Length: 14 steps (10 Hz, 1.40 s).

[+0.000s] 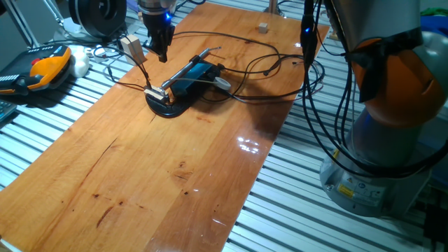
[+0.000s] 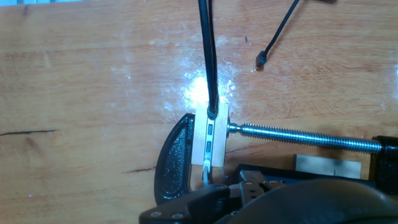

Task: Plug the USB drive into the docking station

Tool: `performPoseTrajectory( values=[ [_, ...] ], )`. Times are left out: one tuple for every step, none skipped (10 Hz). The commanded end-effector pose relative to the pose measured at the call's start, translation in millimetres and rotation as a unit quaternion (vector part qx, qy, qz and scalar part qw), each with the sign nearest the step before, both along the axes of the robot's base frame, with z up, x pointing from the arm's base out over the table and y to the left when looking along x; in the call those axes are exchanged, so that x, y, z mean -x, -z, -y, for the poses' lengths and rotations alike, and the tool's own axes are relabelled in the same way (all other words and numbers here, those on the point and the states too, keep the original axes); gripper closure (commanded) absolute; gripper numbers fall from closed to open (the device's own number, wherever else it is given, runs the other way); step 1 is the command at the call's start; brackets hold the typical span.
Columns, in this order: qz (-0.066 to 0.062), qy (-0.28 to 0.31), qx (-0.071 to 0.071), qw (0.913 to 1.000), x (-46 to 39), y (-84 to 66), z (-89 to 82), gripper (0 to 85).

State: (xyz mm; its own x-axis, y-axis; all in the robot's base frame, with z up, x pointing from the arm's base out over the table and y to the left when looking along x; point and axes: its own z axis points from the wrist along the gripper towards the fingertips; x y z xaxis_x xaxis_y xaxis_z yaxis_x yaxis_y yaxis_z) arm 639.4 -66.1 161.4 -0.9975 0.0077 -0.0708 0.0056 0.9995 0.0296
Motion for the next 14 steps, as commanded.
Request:
performPoseTrajectory(
  values=[
    [0.0, 0.0, 0.0, 1.0, 0.1, -0.1, -0.1, 85.0],
    [0.0, -0.001, 0.0, 1.0, 0.2, -0.2, -0.1, 85.0],
    [0.0, -0.001, 0.001, 1.0, 0.4, -0.3, -0.2, 85.0],
    [0.001, 0.001, 0.003, 1.0, 0.0, -0.2, 0.0, 85.0],
    [0.001, 0.001, 0.004, 1.0, -0.5, -1.0, 1.3, 85.0],
    [-0.002, 0.0, 0.003, 1.0, -1.2, -3.0, 3.3, 85.0],
    [-0.002, 0.0, 0.004, 1.0, -1.3, -3.0, 3.3, 85.0],
    [-0.002, 0.0, 0.004, 1.0, -0.7, -3.4, 3.1, 85.0],
    [-0.002, 0.0, 0.004, 1.0, 0.0, -3.8, 2.8, 85.0],
    [-0.002, 0.0, 0.003, 1.0, 0.5, -4.1, 2.5, 85.0],
    [-0.003, 0.0, 0.002, 1.0, 1.0, -4.3, 1.7, 85.0],
    [-0.002, 0.001, 0.002, 1.0, 1.5, -4.4, 0.9, 85.0],
    [-0.001, 0.0, 0.003, 1.0, 1.7, -4.6, 0.9, 85.0],
    [0.0, -0.001, 0.005, 1.0, 1.4, -4.3, 1.0, 85.0]
  ],
)
